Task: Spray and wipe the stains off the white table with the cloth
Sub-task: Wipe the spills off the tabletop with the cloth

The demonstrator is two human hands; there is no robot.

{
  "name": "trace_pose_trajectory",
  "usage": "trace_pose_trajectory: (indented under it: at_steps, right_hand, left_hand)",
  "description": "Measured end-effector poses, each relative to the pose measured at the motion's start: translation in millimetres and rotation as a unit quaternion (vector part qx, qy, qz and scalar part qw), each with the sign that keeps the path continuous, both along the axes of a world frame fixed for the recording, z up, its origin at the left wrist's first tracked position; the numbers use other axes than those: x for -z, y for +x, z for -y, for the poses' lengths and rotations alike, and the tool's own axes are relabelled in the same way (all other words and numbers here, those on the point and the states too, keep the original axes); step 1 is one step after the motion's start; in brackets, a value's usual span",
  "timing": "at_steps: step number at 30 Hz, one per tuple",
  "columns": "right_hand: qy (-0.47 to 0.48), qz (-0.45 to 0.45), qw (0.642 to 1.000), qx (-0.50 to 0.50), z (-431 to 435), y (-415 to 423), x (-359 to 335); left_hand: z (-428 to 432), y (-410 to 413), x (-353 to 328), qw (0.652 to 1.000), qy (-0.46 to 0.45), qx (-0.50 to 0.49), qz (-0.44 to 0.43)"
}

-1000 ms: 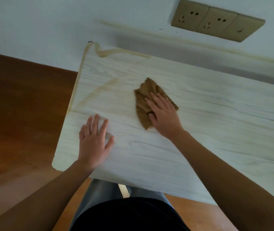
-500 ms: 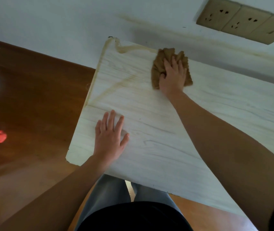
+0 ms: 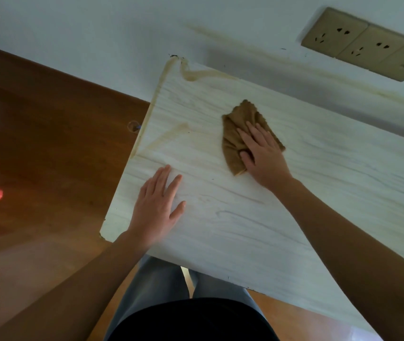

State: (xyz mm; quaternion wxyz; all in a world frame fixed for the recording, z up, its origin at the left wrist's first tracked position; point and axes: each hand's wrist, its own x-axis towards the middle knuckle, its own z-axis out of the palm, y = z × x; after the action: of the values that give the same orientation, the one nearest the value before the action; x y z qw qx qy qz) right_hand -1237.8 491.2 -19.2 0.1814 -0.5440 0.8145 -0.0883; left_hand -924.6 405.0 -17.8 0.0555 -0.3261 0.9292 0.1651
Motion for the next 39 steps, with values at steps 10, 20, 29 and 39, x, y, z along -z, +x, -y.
trace_pose_trajectory:
  at_steps: [10, 20, 29, 39]
  right_hand:
    - [0.021, -0.016, 0.986, 0.162, 90.9, -29.4, 5.8]
    - [0.039, -0.02, 0.997, 0.071, 229.3, 24.5, 6.1]
    - [0.009, 0.011, 0.996, -0.084, 188.5, 76.1, 3.5]
    - [0.036, -0.014, 0.992, -0.117, 129.0, 70.1, 3.9]
  left_hand:
    - [23.3, 25.2, 9.6, 0.999, -0.028, 0.009, -0.019]
    - [23.2, 30.2, 25.3, 0.999, -0.044, 0.013, -0.026]
    - [21.0, 31.0, 28.9, 0.999, -0.039, 0.005, -0.025]
    - [22.5, 31.8, 29.8, 0.999, -0.041, 0.007, -0.026]
